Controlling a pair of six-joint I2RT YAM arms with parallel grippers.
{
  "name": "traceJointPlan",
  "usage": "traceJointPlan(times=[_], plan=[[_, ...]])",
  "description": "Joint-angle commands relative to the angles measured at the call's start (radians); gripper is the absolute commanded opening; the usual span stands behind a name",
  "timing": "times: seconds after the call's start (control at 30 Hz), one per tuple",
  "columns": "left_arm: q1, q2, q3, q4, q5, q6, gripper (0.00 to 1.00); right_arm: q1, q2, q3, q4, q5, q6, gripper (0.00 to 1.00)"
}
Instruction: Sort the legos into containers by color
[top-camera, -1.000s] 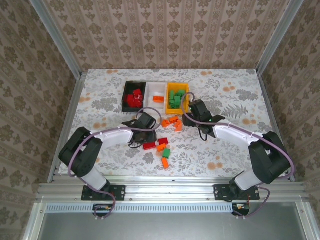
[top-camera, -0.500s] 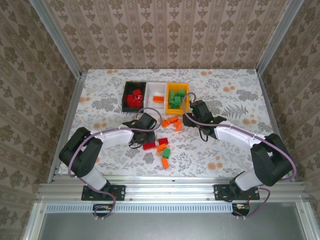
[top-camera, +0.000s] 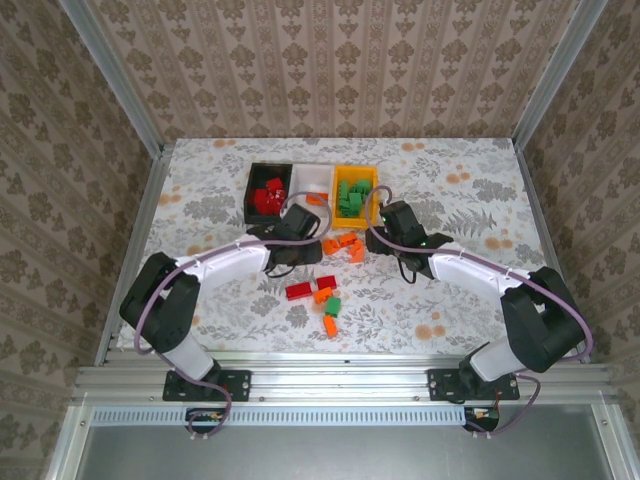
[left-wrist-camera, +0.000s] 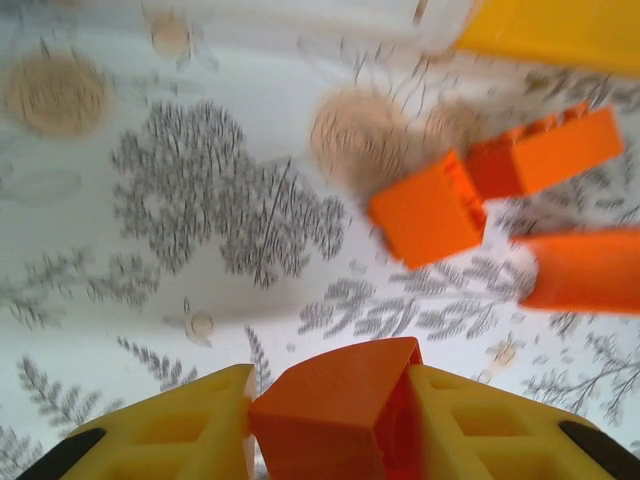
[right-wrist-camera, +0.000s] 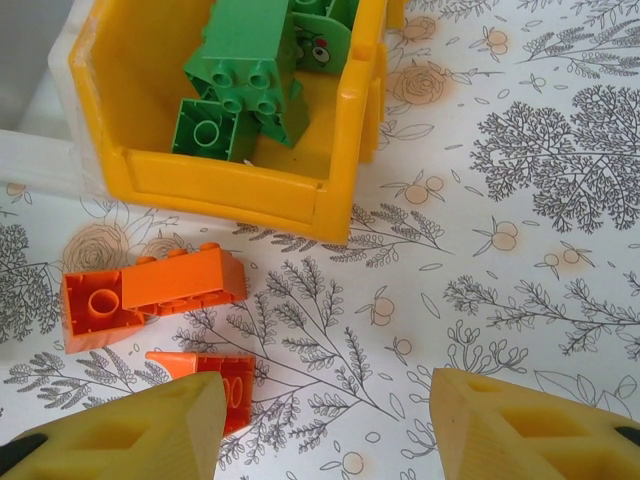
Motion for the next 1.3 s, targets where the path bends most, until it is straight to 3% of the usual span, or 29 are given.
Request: traceJointPlan(times=[0.0,0.33,0.57,0.7,0.8,1.0,1.27], plan=[[0.051,0.047,0.121,-0.063,0.011,0.085,0.39,-0.001,-0.016,-0.020,0.026,-0.002,0.019,0.57],[0.156,0.311,0.533,-0.170,-0.003,0.214,0.41,-0.001,-0.002,-0.035,0.054,-0.014,0.033,0.57],[0.176,0.446,0.706,-0.208,-0.009,0.252,0.60,-0.001,-0.014,-0.044,0.059,-0.033,0.042,0.58],[0.178,0.434,0.725,-0.206,-0.031,0.263,0.64,0.000,-0.022,-0.051,0.064,-0.043,0.043,0.58],[0.171,0.348,0.638,-0.145,-0.011,0.259,0.66,0.012,-0.008,-0.054,0.078,-0.051,0.041,0.58],[0.146,0.105,0.281,0.027,0.069,0.224,0.70,0.048,0.039,-0.029,0.082,-0.062,0.033,0.61],[0.013,-0.197,-0.128,0.069,0.057,0.265,0.71,0.062,0.038,-0.043,0.112,-0.082,0.045,0.63]])
